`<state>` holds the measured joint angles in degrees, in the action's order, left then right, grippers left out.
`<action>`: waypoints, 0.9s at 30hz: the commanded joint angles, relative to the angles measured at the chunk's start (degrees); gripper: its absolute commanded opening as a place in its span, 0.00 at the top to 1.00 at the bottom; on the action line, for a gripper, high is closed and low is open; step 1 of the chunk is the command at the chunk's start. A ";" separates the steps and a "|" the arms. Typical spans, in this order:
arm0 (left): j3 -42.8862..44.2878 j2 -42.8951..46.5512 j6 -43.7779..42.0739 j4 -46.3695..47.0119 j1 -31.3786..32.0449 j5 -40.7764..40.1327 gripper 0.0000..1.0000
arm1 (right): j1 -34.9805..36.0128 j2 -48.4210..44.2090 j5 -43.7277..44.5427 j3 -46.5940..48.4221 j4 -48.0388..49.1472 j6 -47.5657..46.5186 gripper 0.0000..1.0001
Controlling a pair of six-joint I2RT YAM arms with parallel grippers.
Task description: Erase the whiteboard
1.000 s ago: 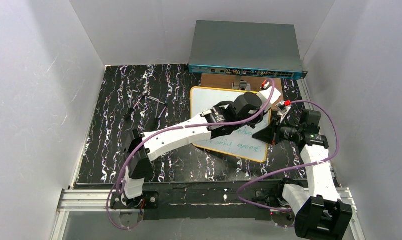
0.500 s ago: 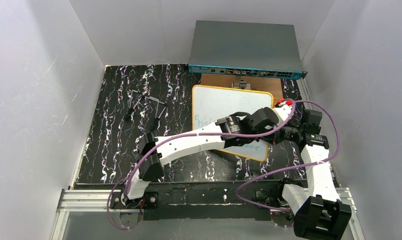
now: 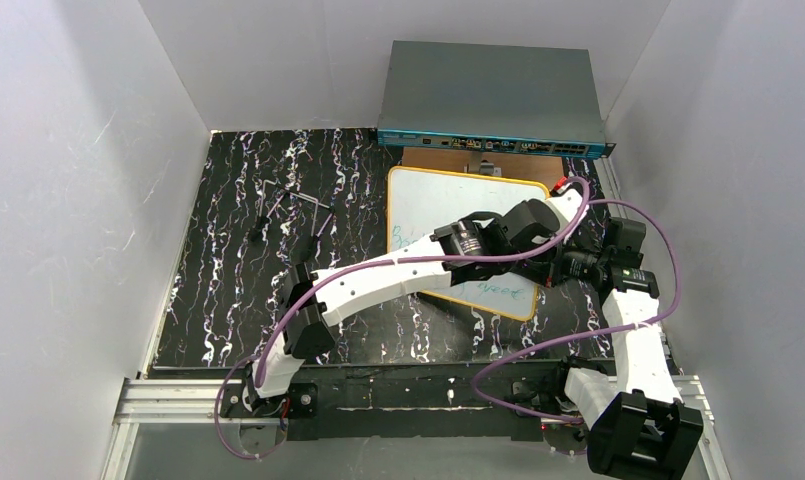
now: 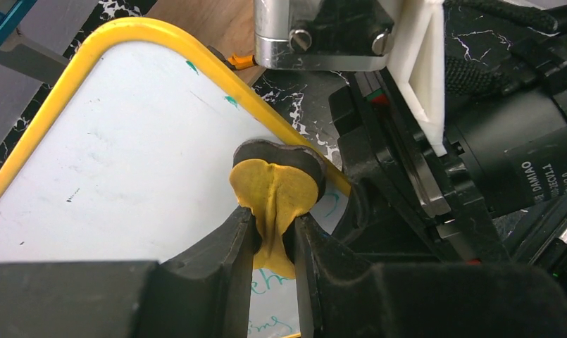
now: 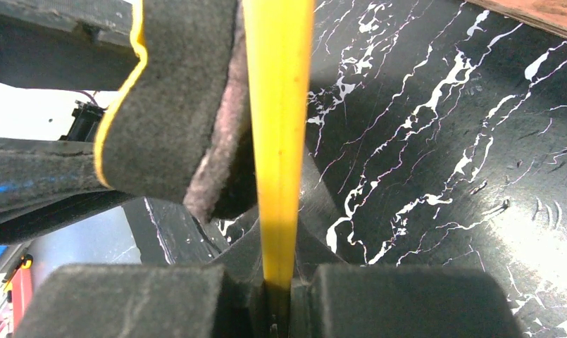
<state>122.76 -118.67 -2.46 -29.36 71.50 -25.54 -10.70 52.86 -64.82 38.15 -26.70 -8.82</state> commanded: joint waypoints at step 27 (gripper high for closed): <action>-4.51 3.93 -5.88 -4.19 1.98 -0.67 1.00 | 1.20 -1.67 -8.13 2.91 1.94 -2.55 0.99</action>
<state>113.51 -114.93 -6.61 -30.57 74.22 -25.74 -9.82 52.86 -65.89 38.15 -28.38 -10.09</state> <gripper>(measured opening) 0.214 0.110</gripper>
